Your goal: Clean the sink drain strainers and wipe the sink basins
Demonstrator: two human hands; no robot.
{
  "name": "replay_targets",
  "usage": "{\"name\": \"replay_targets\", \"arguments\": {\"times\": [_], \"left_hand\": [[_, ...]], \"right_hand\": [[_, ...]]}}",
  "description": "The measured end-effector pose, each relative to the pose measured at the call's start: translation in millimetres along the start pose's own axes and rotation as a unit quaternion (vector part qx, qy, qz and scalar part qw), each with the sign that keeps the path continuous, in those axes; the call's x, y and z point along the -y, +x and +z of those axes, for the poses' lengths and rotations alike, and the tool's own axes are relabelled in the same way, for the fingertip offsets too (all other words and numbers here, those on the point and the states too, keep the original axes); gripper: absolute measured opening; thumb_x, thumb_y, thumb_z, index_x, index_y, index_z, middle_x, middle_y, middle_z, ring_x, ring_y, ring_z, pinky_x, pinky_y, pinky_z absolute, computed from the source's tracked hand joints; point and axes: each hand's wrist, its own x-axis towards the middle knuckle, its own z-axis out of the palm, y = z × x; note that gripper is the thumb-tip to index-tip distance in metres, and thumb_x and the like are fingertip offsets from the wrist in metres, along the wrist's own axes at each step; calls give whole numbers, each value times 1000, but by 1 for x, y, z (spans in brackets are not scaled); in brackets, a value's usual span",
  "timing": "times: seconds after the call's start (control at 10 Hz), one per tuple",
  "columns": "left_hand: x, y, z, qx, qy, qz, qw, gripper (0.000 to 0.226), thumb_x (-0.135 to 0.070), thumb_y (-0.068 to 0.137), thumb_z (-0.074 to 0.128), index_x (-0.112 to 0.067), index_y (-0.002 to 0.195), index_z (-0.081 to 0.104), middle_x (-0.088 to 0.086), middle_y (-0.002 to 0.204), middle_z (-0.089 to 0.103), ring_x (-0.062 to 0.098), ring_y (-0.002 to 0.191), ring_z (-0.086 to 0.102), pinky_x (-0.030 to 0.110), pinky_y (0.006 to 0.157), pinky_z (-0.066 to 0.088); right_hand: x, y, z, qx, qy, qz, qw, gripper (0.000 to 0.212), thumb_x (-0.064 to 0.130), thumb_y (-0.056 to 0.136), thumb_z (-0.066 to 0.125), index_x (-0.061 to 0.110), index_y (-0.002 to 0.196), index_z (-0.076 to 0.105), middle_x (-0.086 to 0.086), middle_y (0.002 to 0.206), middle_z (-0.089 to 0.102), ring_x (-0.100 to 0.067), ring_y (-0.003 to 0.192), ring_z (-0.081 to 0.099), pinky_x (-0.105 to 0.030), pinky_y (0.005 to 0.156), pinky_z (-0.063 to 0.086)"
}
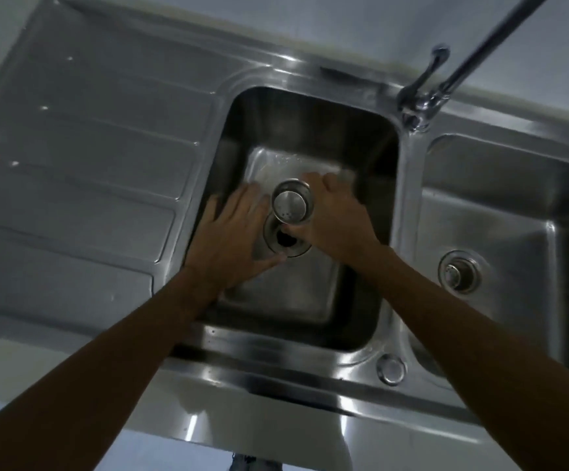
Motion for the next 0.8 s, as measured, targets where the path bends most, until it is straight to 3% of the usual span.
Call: {"name": "replay_targets", "arguments": {"times": [0.1,0.2,0.3,0.6,0.8], "left_hand": [[1,2,11,17,22,1,1000,105,-87,85,34,-10,156,35,17,165,34,33,153,33,60,119,28],[3,1,18,17,53,1,998,109,-87,81,35,-8,156,35,19,163,37,35,152,35,59,120,28],[4,1,23,10,39,7,999,111,-88,78,50,-8,155,37,19,161,39,35,150,38,59,120,29],[3,0,20,26,39,1,999,111,-90,82,44,-11,158,32,17,165,33,34,153,32,57,123,24],[2,1,19,56,76,-14,995,110,-89,81,45,-11,157,29,16,164,32,33,153,31,56,123,22]], "right_hand": [[-4,17,43,96,-62,54,992,86,51,71,83,16,139,44,-12,132,51,-34,120,52,-46,95,51],[-14,19,69,130,-115,91,981,88,55,72,82,15,139,43,-15,134,49,-36,120,50,-46,92,51],[-19,17,86,142,-137,93,976,92,58,70,82,17,142,44,-16,135,46,-36,120,48,-47,92,52],[-21,10,95,121,-128,105,979,94,62,65,84,25,142,46,-8,138,42,-32,123,45,-48,92,53],[-22,7,96,145,-124,102,976,114,58,69,84,18,156,22,-10,148,36,-35,132,40,-51,99,49]]}}
